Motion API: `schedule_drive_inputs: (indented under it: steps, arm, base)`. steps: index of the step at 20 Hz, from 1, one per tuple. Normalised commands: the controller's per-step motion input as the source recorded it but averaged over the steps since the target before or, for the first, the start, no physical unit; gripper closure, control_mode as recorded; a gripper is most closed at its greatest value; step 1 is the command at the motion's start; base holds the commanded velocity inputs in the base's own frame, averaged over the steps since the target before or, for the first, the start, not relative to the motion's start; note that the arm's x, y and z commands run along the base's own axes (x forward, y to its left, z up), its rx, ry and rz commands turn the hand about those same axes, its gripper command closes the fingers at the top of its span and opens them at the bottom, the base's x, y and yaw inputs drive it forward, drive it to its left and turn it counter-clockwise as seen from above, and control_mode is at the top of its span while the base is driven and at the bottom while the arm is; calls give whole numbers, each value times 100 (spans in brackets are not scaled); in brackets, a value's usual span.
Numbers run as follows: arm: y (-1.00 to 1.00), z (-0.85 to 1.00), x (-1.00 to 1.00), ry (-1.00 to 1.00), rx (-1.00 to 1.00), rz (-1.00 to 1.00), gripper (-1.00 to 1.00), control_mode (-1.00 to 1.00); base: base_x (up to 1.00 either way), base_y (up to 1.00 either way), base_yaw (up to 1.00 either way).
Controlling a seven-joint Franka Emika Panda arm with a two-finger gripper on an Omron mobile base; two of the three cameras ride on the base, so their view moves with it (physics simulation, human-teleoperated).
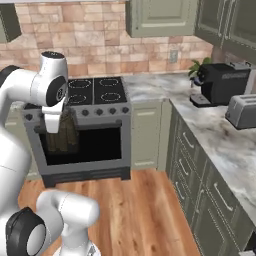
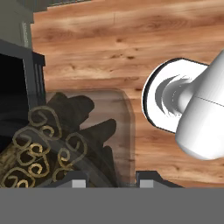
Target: Pick the jar and jar from the dining table and place them in the open cabinet. Close the cabinet after placing the objects.
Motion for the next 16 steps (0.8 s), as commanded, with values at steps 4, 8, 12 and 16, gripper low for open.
schedule_drive_inputs:
  steps: [4, 8, 12, 16]
  arm:
    - [0, 0, 0, 0, 0, 0, 100, 100]
    - [0, 0, 0, 0, 0, 0, 100, 100]
    - [0, 0, 0, 0, 0, 0, 100, 100]
    - [0, 0, 0, 0, 0, 0, 100, 100]
  base:
    - [-7, 36, -60]
    - [-13, 37, -59]
    - [-14, 42, -57]
    - [-13, 42, -57]
